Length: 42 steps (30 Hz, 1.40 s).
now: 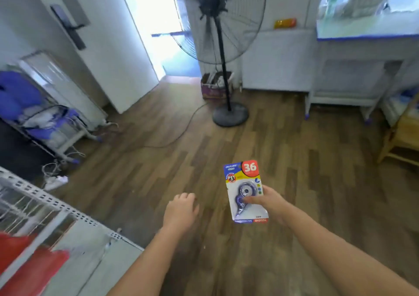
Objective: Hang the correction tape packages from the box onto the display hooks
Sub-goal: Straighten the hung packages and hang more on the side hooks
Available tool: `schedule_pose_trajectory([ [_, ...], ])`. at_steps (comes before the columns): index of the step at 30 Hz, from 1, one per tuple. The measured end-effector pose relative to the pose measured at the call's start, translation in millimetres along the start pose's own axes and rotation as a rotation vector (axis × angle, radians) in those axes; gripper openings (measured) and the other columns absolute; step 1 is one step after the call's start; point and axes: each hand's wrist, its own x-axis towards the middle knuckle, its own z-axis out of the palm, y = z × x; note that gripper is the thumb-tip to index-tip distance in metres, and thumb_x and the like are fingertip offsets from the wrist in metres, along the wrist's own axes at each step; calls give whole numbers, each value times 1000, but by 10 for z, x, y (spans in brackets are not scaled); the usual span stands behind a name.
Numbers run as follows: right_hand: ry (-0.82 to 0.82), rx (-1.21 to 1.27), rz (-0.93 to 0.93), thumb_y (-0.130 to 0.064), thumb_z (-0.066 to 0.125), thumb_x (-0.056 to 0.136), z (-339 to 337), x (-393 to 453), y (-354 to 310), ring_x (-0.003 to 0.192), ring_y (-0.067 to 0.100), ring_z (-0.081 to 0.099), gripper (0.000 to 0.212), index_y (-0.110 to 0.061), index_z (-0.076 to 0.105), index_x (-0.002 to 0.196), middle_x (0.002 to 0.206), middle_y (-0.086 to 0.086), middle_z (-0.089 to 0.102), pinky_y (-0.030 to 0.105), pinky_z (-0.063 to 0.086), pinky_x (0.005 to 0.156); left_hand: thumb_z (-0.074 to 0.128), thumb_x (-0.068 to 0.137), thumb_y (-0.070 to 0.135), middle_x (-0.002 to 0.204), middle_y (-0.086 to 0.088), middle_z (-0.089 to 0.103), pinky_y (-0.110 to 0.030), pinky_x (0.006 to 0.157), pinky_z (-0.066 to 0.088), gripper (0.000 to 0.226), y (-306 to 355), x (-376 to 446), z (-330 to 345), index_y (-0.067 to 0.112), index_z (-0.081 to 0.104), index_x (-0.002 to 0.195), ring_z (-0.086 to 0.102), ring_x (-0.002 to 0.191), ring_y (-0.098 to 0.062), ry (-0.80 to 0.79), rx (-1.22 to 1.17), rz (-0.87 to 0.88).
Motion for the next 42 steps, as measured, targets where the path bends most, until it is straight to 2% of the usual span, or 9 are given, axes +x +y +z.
schedule_pose_trajectory([
  [5,-202,-38,-144,-8,72,81,754,-143,-898,69,11,70,19,-7,67,99,81,0,75,22,54,63,38,99,37,134,-1,50,-32,96,39,37,-506,-529,-761,20,48,130,45,123,-22,150,28,-181],
  [8,-357,19,-185,-15,74,76,1313,-186,-1280,76,21,71,37,0,63,108,88,9,75,30,57,67,40,98,37,133,-2,52,-33,96,40,37,-903,-871,-1075,19,50,129,46,122,-22,232,21,-302],
  [11,-506,18,-215,-38,94,41,1931,-267,-1609,87,31,69,79,-2,65,105,99,16,72,42,55,82,39,99,36,131,-5,53,-36,96,41,37,-1336,-1249,-1350,17,50,129,47,121,-23,291,27,-421],
  [13,-611,19,-249,-43,96,28,2349,-294,-1794,90,33,68,92,-3,65,105,102,18,71,44,53,84,40,98,35,130,-6,53,-37,97,41,37,-1638,-1483,-1518,16,50,129,47,121,-24,320,34,-490],
  [18,-775,-12,-316,-20,76,63,3328,-428,-2236,81,27,70,47,-3,63,105,97,15,73,38,58,72,43,96,35,119,-7,60,-36,88,45,32,-2366,-1887,-1846,15,56,117,54,111,-24,418,-1,-640],
  [23,-872,-80,-406,-44,86,52,4186,-443,-2679,100,34,67,71,-9,63,109,107,12,71,48,51,93,40,98,37,124,-5,58,-36,95,45,35,-2992,-2109,-2090,17,55,121,52,115,-24,428,6,-753],
  [31,-920,-32,-490,-33,73,71,4953,-285,-3215,104,31,65,53,-8,61,116,113,13,69,47,49,97,42,96,35,128,-4,55,-36,96,42,37,-3579,-2123,-2214,17,52,126,50,118,-22,434,6,-809],
  [35,-968,-27,-507,-22,64,87,5177,-158,-3378,97,30,67,24,-13,62,109,110,13,70,45,53,90,41,97,33,125,-5,55,-35,93,43,34,-3678,-2017,-2243,16,53,125,52,114,-22,447,-31,-810],
  [42,-950,-141,-548,-26,66,87,5477,112,-3483,97,27,68,15,-16,67,98,103,9,73,41,53,90,40,99,32,127,-4,52,-35,94,41,33,-3823,-1942,-2215,17,51,126,47,118,-21,442,-100,-880],
])
